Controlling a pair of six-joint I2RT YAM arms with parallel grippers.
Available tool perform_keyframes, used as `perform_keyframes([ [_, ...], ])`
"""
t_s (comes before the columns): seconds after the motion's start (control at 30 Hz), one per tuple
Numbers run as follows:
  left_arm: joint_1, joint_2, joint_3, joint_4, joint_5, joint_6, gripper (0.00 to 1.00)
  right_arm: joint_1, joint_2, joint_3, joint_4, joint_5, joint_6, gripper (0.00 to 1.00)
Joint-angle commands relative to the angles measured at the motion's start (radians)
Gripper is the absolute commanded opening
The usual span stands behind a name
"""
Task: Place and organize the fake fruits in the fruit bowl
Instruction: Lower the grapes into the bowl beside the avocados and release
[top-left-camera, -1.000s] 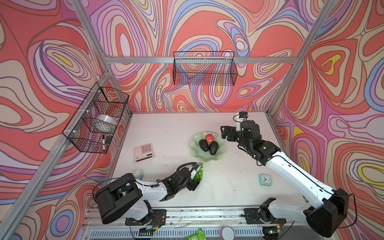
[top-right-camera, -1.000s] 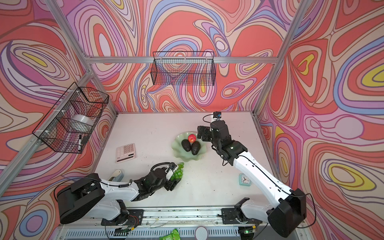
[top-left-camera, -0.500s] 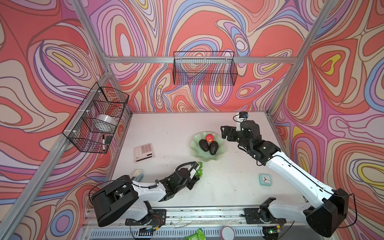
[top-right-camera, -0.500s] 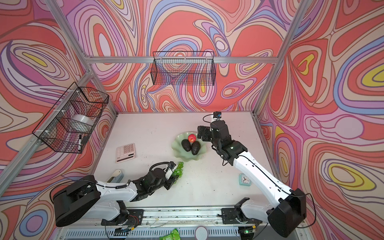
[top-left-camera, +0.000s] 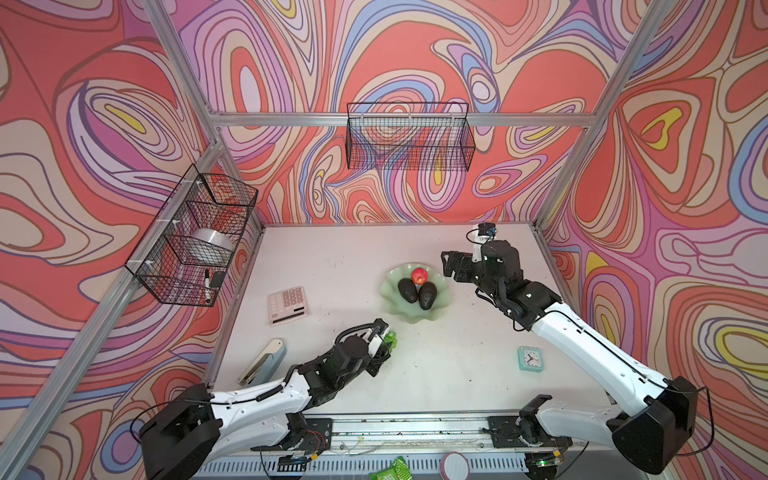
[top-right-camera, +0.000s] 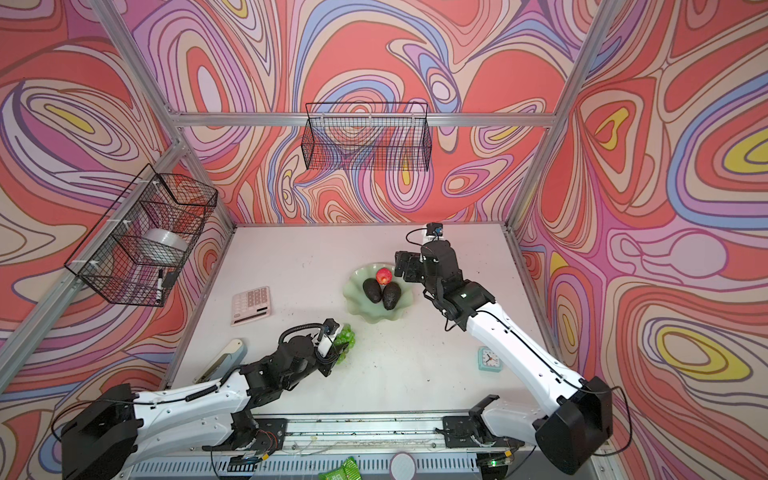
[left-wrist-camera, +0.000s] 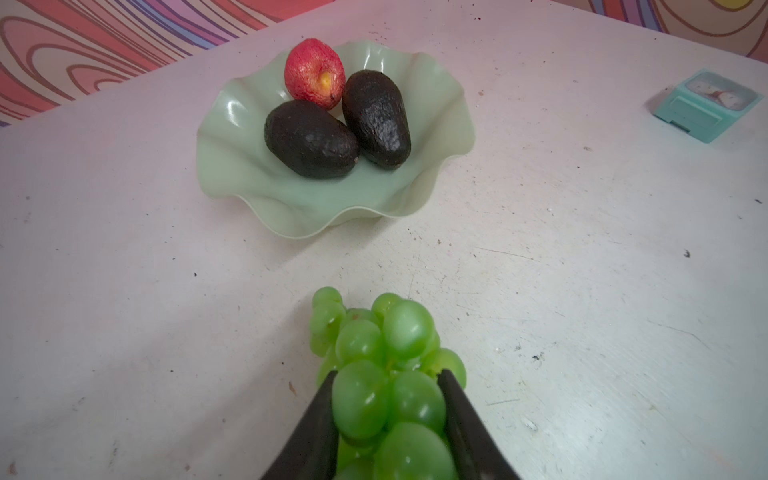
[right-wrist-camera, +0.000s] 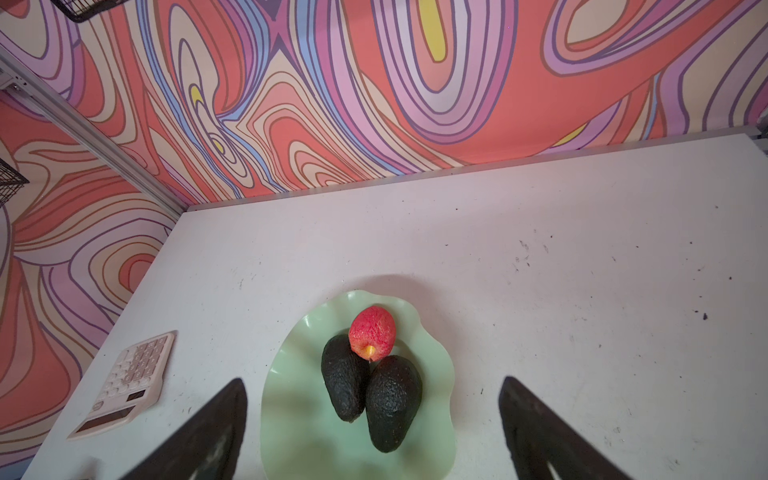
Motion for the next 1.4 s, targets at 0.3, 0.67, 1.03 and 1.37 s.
perform_keyframes([
  [0.3,0.044,-0.012,0.296,-0.082,-0.087,0.15,0.42,-0.005,-0.001,-0.017,0.017,0.007,0.009,0.97],
  [0.67,0.146,0.36,0.48,0.151,-0.029,0.112,0.42,-0.007,-0.077,-0.038,-0.025,0.05,-0.016,0.97],
  [1.03,0.159,0.651,0.564,0.394,-0.102,0.052,0.45,-0.009,-0.142,-0.052,-0.059,0.073,-0.043,0.97],
  [1.37,0.159,0.733,0.549,0.461,-0.134,-0.006,0.55,-0.009,-0.153,-0.068,-0.064,0.072,-0.057,0.98],
])
